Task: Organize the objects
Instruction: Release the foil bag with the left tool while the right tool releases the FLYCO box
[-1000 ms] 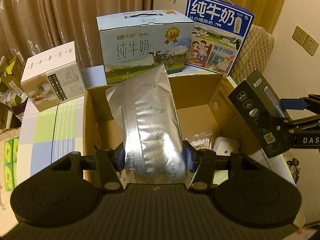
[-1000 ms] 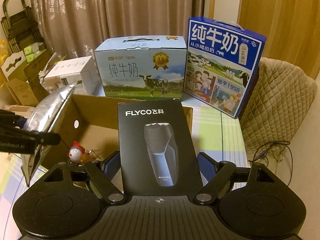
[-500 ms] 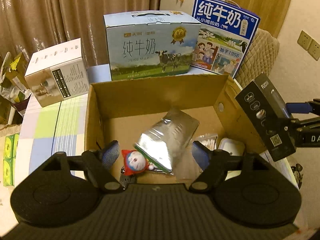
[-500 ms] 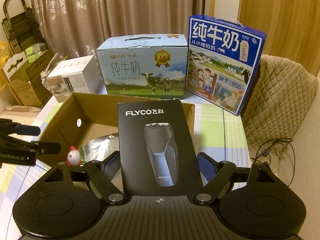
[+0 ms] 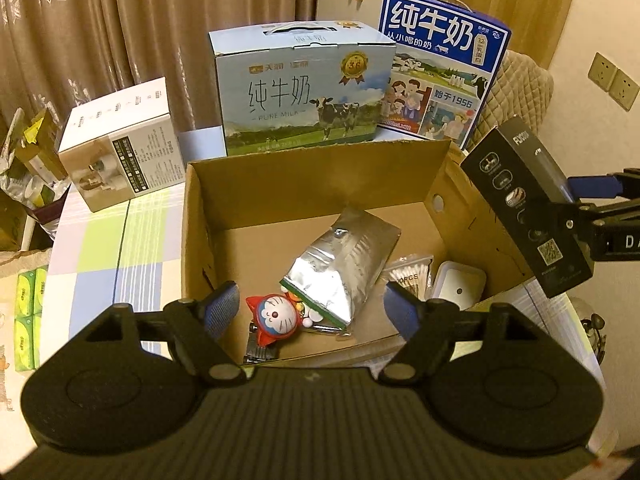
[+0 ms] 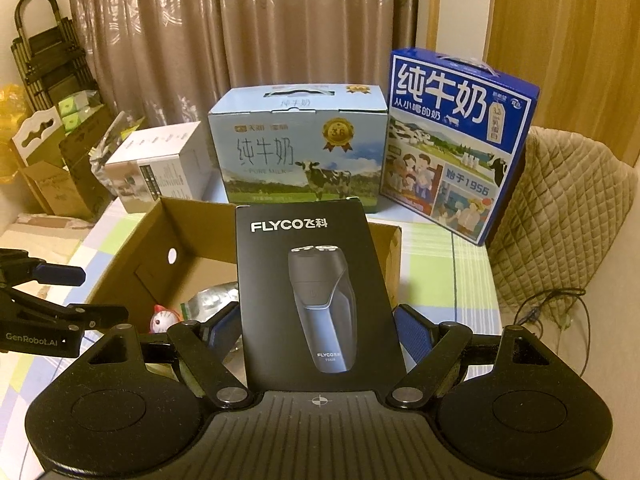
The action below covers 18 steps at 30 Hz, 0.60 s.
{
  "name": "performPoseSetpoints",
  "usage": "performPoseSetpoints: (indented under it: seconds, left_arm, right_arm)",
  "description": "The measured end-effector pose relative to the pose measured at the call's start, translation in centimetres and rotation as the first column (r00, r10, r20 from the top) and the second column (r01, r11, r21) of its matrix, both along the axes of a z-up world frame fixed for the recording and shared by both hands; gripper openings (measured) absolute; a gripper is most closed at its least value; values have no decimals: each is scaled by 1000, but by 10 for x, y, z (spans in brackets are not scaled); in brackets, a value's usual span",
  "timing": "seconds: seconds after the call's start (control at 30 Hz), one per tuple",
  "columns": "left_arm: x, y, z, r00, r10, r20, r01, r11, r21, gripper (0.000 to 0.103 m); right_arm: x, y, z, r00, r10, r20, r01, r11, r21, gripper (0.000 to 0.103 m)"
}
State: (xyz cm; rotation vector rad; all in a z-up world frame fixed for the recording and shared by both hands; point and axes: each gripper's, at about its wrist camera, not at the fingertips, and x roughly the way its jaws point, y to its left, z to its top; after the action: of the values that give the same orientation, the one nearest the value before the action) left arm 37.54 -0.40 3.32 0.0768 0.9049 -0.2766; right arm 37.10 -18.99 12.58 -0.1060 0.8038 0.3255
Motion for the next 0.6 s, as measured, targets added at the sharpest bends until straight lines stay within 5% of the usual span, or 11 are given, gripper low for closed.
performPoseSetpoints:
  seconds: [0.33, 0.6]
  left_arm:
    - [1, 2, 3, 1000, -7, 0, 7, 1000, 0, 76]
    - [5, 2, -1, 1000, -6, -10, 6, 1000, -10, 76]
  right_arm:
    - [3, 0, -1, 1000, -7, 3, 6, 1000, 13, 79]
    - [21, -10, -6, 1000, 0, 23, -5, 983, 182, 81]
